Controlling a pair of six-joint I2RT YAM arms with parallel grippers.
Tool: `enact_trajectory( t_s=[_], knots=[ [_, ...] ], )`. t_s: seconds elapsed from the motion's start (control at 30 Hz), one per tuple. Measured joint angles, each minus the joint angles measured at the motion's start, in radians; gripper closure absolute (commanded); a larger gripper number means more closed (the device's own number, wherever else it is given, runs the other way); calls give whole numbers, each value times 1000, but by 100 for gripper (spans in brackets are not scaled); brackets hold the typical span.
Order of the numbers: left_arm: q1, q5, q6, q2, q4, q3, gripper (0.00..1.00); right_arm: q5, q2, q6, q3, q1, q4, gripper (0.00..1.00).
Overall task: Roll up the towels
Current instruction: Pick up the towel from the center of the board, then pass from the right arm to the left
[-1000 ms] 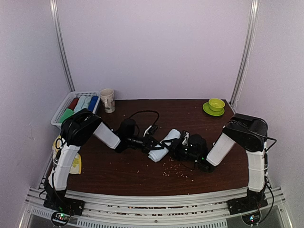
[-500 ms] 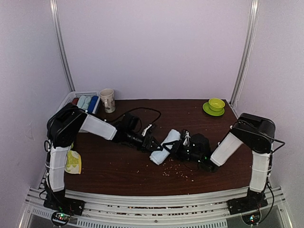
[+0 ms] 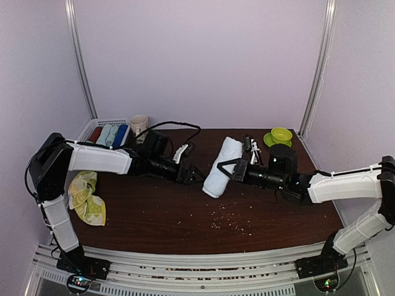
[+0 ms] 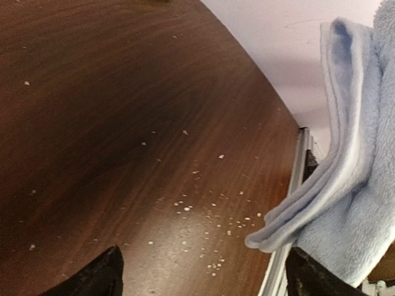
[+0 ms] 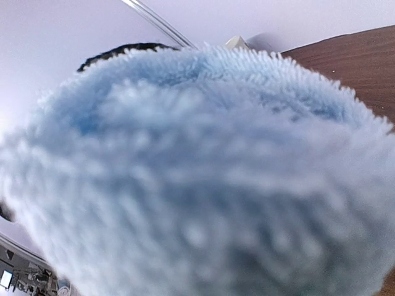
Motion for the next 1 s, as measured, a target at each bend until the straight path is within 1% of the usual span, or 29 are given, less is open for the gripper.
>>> enact_trajectory(
  t_s=[0.17, 0.27, 0.4, 0.53, 0.73, 1.0],
  knots=[
    [-5, 134, -114, -7, 237, -97, 2, -39, -140, -105, 1, 2, -133, 99],
    [-10, 194, -182, -20, 377, -125, 2, -66, -208, -159, -3, 2, -185, 99],
    [-29, 263, -280, -38, 590, -140, 2, -118, -274, -220, -5, 2, -229, 99],
    [-59, 309, -349, -45, 761, -151, 2, -208, -314, -251, -30, 3, -230, 99],
    [-116, 346, -354, -30, 792, -94, 2, -330, -333, -249, -77, 20, -184, 98],
    [-165, 372, -349, 35, 787, -10, 2, -375, -331, -258, -77, 33, -162, 97]
  ],
)
